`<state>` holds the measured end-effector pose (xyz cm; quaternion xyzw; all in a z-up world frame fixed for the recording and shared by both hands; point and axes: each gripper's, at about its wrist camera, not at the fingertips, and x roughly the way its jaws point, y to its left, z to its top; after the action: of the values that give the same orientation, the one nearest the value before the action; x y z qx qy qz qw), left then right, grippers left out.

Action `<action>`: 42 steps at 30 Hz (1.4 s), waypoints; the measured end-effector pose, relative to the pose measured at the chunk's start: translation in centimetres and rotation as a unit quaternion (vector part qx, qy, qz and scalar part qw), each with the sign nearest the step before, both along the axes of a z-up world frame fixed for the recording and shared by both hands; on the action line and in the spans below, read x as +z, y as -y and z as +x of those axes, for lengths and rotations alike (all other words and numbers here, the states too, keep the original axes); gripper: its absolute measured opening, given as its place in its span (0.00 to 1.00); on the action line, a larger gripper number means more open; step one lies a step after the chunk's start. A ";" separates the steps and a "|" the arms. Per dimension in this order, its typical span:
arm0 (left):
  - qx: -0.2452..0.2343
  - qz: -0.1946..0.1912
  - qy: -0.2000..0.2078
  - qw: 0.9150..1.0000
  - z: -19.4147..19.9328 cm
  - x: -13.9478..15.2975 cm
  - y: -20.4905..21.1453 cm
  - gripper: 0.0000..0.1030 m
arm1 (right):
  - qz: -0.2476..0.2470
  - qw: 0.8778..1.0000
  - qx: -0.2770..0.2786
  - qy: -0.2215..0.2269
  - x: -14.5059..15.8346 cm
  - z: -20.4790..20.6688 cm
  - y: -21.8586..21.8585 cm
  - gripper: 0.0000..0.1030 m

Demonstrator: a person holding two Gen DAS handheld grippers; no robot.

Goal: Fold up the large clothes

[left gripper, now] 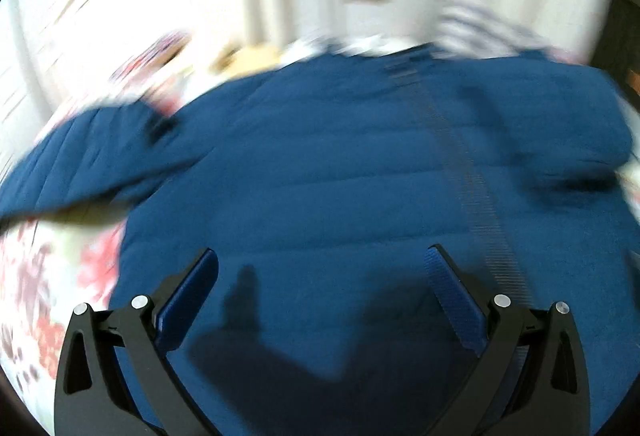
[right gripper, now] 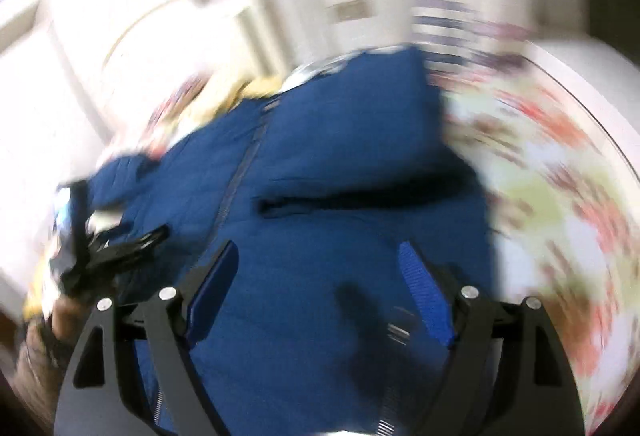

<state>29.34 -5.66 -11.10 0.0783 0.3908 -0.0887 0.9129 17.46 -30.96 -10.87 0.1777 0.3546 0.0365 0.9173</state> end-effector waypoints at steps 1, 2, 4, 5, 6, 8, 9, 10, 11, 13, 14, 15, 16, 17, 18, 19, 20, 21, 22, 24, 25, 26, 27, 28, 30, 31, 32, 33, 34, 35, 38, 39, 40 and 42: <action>-0.028 0.011 0.013 0.999 -0.7 0.7 1.9 0.96 | 0.012 1.000 -0.020 -0.007 -0.9 -0.4 1.1 0.75; -0.064 0.037 0.038 0.997 -1.7 1.8 4.9 0.96 | 0.025 0.998 -0.046 -0.017 -1.9 -0.8 2.4 0.73; -0.120 0.069 0.063 0.988 -2.6 2.8 9.8 0.96 | 0.046 0.995 -0.088 -0.028 -3.5 -1.4 3.9 0.73; -0.140 0.076 0.064 0.985 -2.6 3.0 11.7 0.96 | 0.057 0.992 -0.112 -0.033 -4.2 -1.7 4.5 0.73; -0.157 0.082 0.061 0.982 -2.0 3.0 14.2 0.96 | 0.063 0.990 -0.123 -0.037 -5.0 -1.8 4.6 0.73; -0.169 0.092 0.062 0.979 -0.7 2.7 17.3 0.96 | 0.062 0.989 -0.130 -0.027 -5.8 -2.0 4.9 0.72; -0.184 0.099 0.063 0.976 0.0 2.5 19.1 0.96 | 0.059 0.989 -0.130 -0.026 -5.8 -1.5 4.3 0.72; -0.195 0.108 0.065 0.973 0.3 2.3 20.4 0.96 | 0.056 0.990 -0.129 -0.026 -5.8 -1.5 4.3 0.72; -0.206 0.126 0.071 0.968 0.5 1.9 21.9 0.96 | 0.055 0.990 -0.127 -0.026 -5.8 -1.4 4.4 0.73; -0.230 0.165 0.087 0.955 0.7 1.2 24.8 0.96 | 0.053 0.990 -0.127 -0.025 -5.9 -1.4 4.4 0.73; -0.238 0.179 0.096 0.950 0.7 0.9 25.7 0.96 | 0.054 0.990 -0.127 -0.024 -6.0 -1.5 4.3 0.73; -0.235 0.193 0.108 0.946 1.1 0.8 26.5 0.81 | 0.057 0.990 -0.127 -0.022 -5.9 -1.5 4.3 0.73; -0.241 0.179 0.098 0.949 1.2 1.0 26.4 0.63 | 0.060 0.990 -0.126 -0.021 -5.8 -1.6 4.3 0.73; -0.243 0.148 0.088 0.955 1.0 1.6 26.1 0.56 | 0.063 0.990 -0.127 -0.019 -5.9 -1.6 4.4 0.73; -0.235 0.109 0.091 0.962 0.9 2.6 25.1 0.41 | 0.064 0.990 -0.127 -0.019 -5.9 -1.6 4.3 0.73; -0.224 0.071 0.097 0.967 0.8 3.6 23.8 0.29 | 0.066 0.990 -0.127 -0.018 -5.8 -1.7 4.3 0.72; -0.207 0.024 0.100 0.973 0.8 4.8 21.8 0.27 | 0.067 0.989 -0.127 -0.017 -5.8 -1.8 4.3 0.72; -0.188 -0.028 0.099 0.977 0.9 5.9 19.6 0.23 | 0.067 0.989 -0.127 -0.016 -5.7 -1.9 4.2 0.72; -0.165 -0.081 0.095 0.978 1.0 6.8 16.9 0.22 | 0.067 0.989 -0.128 -0.016 -5.7 -2.1 4.1 0.72; -0.098 -0.209 0.076 0.970 1.7 8.0 9.3 0.22 | 0.066 0.989 -0.128 -0.016 -5.7 -2.0 4.1 0.72; -0.073 -0.250 0.066 0.963 2.0 7.9 6.2 0.22 | 0.066 0.989 -0.128 -0.016 -5.7 -2.0 4.1 0.72; -0.050 -0.286 0.053 0.956 2.1 7.5 3.1 0.22 | 0.065 0.990 -0.128 -0.017 -5.7 -2.0 4.1 0.72; -0.017 -0.326 0.034 0.945 2.6 6.5 -1.1 0.22 | 0.064 0.990 -0.127 -0.017 -5.7 -2.0 4.1 0.72; -0.001 -0.339 0.025 0.940 2.8 5.9 -3.0 0.22 | 0.064 0.990 -0.127 -0.017 -5.7 -2.0 4.0 0.73; 0.042 -0.359 -0.007 0.933 3.2 3.4 -7.9 0.22 | 0.060 0.990 -0.127 -0.018 -5.7 -1.9 3.9 0.73; 0.051 -0.372 -0.027 0.926 3.4 2.1 -9.3 0.22 | 0.058 0.990 -0.127 -0.019 -5.6 -1.9 3.9 0.73; 0.059 -0.385 -0.045 0.920 3.5 0.9 -10.5 0.22 | 0.055 0.990 -0.127 -0.020 -5.6 -1.9 3.8 0.73; 0.067 -0.393 -0.061 0.915 3.5 -0.2 -11.4 0.23 | 0.053 0.990 -0.127 -0.021 -5.6 -1.9 3.8 0.73; 0.075 -0.397 -0.074 0.912 3.7 -1.1 -11.8 0.24 | 0.051 0.990 -0.128 -0.022 -5.5 -1.9 3.8 0.72; 0.076 -0.412 -0.089 0.904 3.9 -2.3 -12.3 0.24 | 0.045 0.990 -0.131 -0.023 -5.5 -1.9 3.7 0.72; 0.072 -0.438 -0.110 0.889 4.3 -4.2 -12.6 0.24 | 0.007 0.989 -0.143 -0.029 -4.9 -1.9 3.2 0.72; 0.071 -0.439 -0.111 0.889 4.3 -4.3 -12.4 0.24 | -0.024 0.990 -0.138 -0.027 -4.3 -1.7 2.6 0.72; 0.069 -0.441 -0.113 0.887 4.4 -4.3 -12.3 0.24 | -0.063 0.989 -0.130 -0.026 -3.6 -1.3 1.8 0.72; 0.067 -0.446 -0.118 0.885 4.9 -3.7 -12.3 0.28 | -0.140 0.984 -0.105 -0.042 -2.7 0.3 0.3 0.73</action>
<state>34.22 6.69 -14.78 -0.3740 0.4197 -0.2008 0.8023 17.79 -31.22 -13.58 0.0849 0.3739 -0.1171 0.9161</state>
